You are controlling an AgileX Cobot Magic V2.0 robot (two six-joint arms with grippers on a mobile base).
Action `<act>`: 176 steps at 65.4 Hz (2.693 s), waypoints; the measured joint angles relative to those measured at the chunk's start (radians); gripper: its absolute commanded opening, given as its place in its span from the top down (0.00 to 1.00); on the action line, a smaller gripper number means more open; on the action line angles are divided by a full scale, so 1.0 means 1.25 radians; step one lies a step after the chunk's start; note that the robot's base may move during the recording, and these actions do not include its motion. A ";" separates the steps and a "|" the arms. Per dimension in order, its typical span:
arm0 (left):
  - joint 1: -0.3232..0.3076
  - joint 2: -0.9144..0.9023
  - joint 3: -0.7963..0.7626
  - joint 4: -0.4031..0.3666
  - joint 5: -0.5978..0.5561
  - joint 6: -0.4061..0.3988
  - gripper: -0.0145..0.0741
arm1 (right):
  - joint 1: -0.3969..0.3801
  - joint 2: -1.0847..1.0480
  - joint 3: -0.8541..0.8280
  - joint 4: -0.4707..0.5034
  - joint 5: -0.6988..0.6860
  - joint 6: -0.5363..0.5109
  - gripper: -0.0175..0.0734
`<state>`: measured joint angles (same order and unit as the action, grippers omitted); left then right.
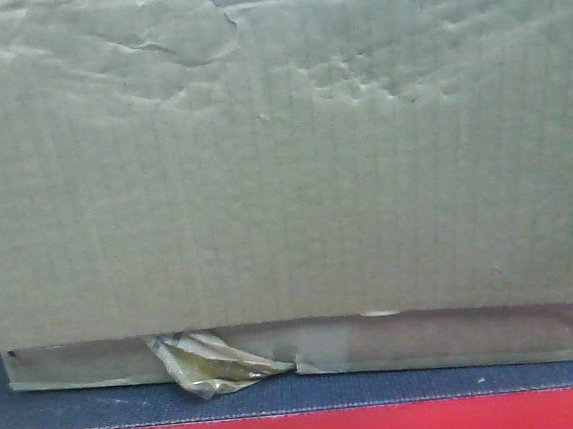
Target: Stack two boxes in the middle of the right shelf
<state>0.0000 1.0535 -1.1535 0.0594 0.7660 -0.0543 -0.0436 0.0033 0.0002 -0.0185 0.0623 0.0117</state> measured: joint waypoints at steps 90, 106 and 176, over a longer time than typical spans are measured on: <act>0.221 0.521 -0.270 -0.134 0.299 0.294 0.96 | 0.000 0.000 0.000 0.000 0.000 0.000 0.99; 0.224 0.523 -0.352 -0.129 0.324 0.277 0.96 | 0.000 0.000 0.000 0.000 0.000 0.000 0.99; -0.439 0.541 -0.862 0.202 0.375 -0.335 0.96 | 0.000 0.000 0.000 0.000 0.000 0.000 0.99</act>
<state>-0.5486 1.7300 -2.2313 0.3121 1.2341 -0.4735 -0.0436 0.0033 0.0002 -0.0185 0.0623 0.0117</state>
